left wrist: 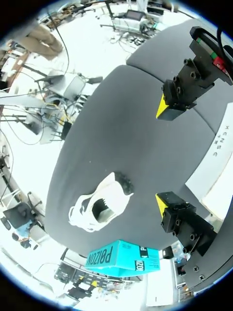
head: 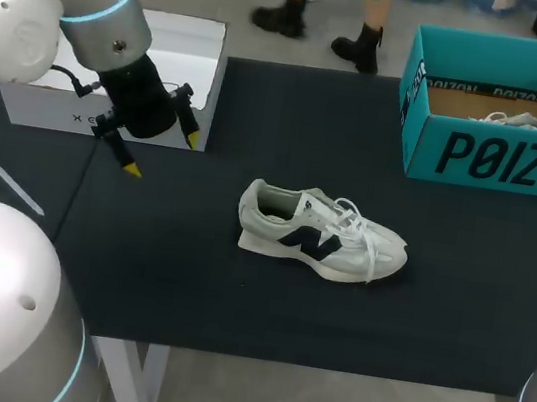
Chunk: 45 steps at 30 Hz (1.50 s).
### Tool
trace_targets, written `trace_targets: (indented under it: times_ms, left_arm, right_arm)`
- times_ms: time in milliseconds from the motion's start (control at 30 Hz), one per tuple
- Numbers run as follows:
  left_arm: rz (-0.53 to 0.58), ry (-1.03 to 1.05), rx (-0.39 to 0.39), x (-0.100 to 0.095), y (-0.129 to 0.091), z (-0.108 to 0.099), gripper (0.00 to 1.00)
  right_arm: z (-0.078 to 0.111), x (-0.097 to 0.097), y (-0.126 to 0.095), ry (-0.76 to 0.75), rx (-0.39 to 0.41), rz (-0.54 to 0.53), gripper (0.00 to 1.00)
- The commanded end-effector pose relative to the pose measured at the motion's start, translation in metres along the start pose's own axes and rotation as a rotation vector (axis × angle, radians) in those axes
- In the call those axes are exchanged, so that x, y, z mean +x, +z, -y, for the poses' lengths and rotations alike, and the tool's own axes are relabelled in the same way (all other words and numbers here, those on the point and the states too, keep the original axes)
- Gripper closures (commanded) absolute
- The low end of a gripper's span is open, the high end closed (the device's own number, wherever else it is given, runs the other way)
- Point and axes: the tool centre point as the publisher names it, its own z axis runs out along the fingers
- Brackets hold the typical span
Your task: Take the shoe out of the shoebox, open the shoe tongue, remove and reinsert the insole, then place the shoe into the shoebox
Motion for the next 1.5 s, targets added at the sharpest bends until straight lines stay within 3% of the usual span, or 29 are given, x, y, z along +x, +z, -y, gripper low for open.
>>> trace_targets:
  times_ms: [33,300,533,600,833,1000,1167,1500]
  left_arm:
    - [0.047,0.001,-0.005,0.004,0.001,0.002,0.0]
    - [0.047,0.001,-0.005,0.004,0.001,0.002,0.0]
    - [0.157,-0.117,0.3,-0.002,0.035,0.013,0.0]
    - [0.184,-0.15,0.353,-0.004,0.041,0.018,0.0]
    - [0.215,-0.242,0.457,-0.008,0.056,0.033,0.0]
    - [0.217,-0.29,0.476,-0.011,0.061,0.039,0.0]
    - [0.233,-0.343,0.494,-0.012,0.065,0.04,0.0]
    - [0.292,-0.483,0.648,-0.001,0.101,0.029,0.0]
  right_arm:
    - [0.0,0.0,0.0,0.001,0.0,0.001,0.0]
    - [0.0,0.0,0.0,0.001,0.0,0.001,0.0]
    - [0.0,0.0,0.0,0.001,0.0,0.001,0.0]
    - [0.0,0.0,0.0,0.001,0.0,0.001,0.0]
    - [0.0,0.0,0.0,0.001,0.0,0.001,0.0]
    - [0.0,0.0,0.0,0.001,0.0,0.001,0.0]
    - [0.0,0.0,0.0,0.001,0.0,0.001,0.0]
    - [0.0,0.0,0.0,0.001,0.0,0.001,0.0]
